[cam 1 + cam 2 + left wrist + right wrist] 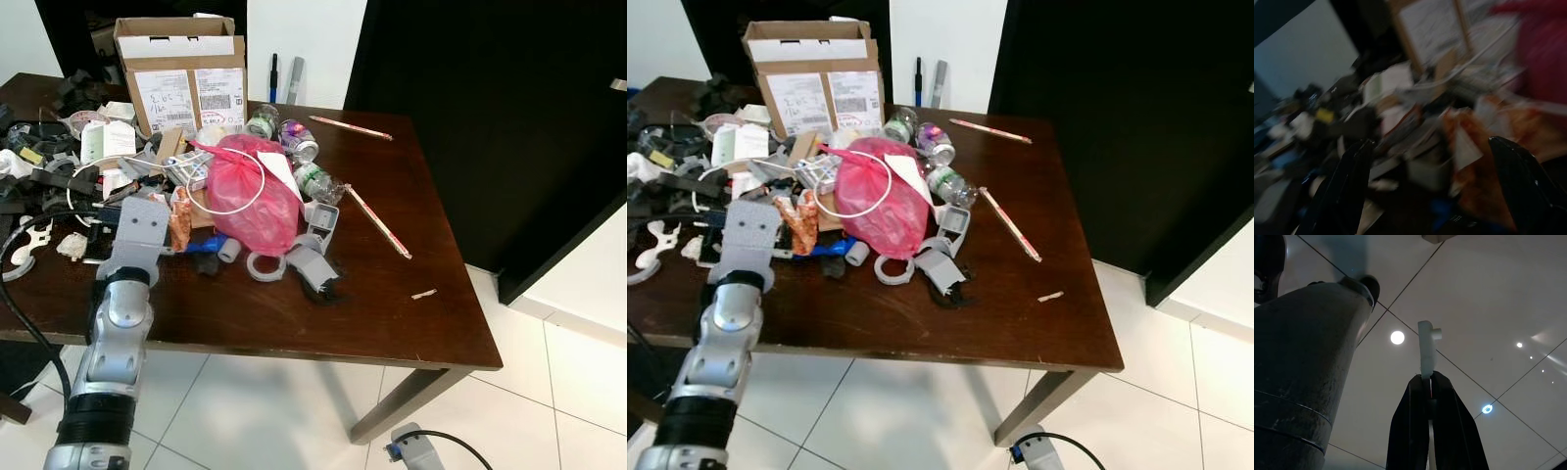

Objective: Picking trash to rubbish bin

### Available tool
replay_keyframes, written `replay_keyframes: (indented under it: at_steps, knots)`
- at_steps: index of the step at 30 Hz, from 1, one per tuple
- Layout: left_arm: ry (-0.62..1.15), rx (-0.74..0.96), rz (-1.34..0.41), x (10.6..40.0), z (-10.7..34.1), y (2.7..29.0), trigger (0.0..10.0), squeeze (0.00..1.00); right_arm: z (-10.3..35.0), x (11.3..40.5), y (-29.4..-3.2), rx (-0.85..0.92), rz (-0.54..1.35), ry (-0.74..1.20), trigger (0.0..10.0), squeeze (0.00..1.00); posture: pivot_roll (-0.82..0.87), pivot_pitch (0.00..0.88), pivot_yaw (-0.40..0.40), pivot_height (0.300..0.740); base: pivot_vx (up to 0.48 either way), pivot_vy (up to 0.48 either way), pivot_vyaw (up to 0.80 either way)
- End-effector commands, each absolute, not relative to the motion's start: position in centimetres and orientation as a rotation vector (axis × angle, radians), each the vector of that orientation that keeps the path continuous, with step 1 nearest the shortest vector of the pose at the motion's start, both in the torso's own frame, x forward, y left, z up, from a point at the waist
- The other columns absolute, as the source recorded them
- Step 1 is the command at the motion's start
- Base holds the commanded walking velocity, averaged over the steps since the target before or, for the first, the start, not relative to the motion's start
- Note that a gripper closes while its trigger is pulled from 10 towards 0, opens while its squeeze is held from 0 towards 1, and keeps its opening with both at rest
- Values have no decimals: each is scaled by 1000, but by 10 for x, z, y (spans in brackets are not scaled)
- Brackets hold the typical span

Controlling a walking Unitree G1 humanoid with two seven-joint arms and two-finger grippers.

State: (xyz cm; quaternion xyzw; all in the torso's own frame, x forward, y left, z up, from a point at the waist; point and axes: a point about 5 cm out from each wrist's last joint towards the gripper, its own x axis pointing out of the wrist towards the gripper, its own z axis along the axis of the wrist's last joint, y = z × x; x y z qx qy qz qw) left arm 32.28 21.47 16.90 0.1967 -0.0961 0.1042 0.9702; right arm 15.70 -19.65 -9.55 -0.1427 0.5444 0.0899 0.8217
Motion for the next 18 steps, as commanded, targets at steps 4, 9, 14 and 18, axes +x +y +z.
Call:
replay_keyframes:
  at_steps: [4, 9, 14, 18]
  knots:
    - [-261, 254, 89, 324, 171, 197, 10000, 0, -97, 151, -201, -306, 189, 1180, 10000, 0, 189, 111, -97, 740, 0, 0, 0]
    - [-253, 103, 70, 324, 164, 202, 10000, 0, -98, 150, -201, -309, 191, 1182, 10000, 0, 189, 117, -101, 740, 0, 0, 0]
    - [-262, 19, 88, 326, 163, 216, 10000, 0, -98, 148, -202, -312, 194, 1188, 10000, 0, 183, 129, -103, 740, 0, 0, 0]
    - [-255, 3, 113, 330, 162, 226, 10000, 0, -99, 147, -202, -313, 194, 1191, 10000, 0, 177, 135, -104, 740, 0, 0, 0]
